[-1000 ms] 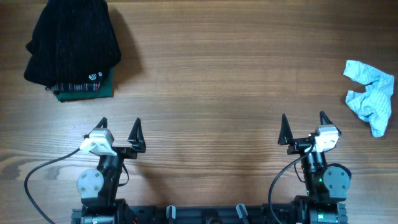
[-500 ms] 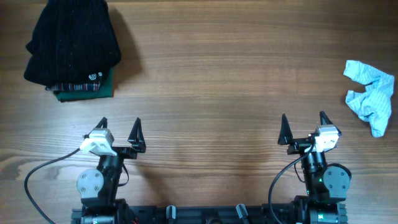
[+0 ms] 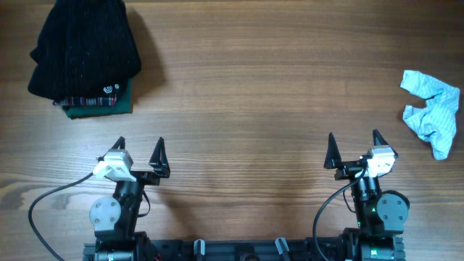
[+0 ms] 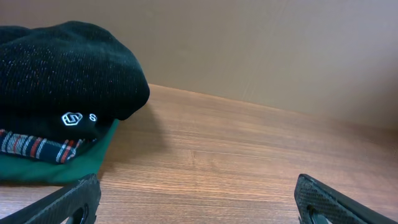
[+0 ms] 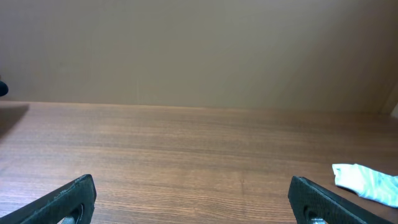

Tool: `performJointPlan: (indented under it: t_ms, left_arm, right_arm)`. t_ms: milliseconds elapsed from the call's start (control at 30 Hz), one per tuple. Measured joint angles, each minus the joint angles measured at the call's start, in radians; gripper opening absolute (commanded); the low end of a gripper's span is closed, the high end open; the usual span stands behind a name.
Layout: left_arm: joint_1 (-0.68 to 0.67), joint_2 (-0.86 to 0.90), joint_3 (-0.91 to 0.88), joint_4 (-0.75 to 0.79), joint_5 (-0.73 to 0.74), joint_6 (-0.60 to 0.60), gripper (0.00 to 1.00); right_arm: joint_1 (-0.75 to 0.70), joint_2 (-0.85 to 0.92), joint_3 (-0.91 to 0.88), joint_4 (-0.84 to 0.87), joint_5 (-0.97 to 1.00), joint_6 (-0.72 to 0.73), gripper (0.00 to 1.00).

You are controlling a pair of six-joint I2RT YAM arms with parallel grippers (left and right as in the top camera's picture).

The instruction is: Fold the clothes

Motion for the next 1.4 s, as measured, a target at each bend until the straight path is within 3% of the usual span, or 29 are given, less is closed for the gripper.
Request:
performJointPlan:
  t_ms: [333,733,933,1167,1267,1400]
  left_arm:
    - [0.0,0.0,0.0,0.0,0.0,0.0,1.0]
    - [0.0,0.0,0.0,0.012,0.0,0.0,1.0]
    - [0.0,0.0,0.0,0.011,0.0,0.0,1.0]
    - [0.0,0.012,0.0,0.004,0.024,-0.064,1.0]
    - [0.0,0.071,0.019,-0.013,0.047,-0.086,1.0]
    - [0.0,0.236,0.11,-0.034,0.073,-0.1,1.0]
  right_arm:
    - [0.0,0.0,0.0,0.0,0.0,0.001,1.0]
    - [0.0,0.054,0.076,-0.034,-0.005,0.131,1.0]
    - [0.0,0.322,0.334,-0.142,-0.006,0.15,1.0]
    - [0.0,0.816,0.827,-0.578,-0.008,0.147,1.0]
    - [0.0,1.009,1.058,-0.747,-0.012,0.121,1.0]
    - [0.0,1.18,1.236,-0.827,-0.024,0.108,1.0]
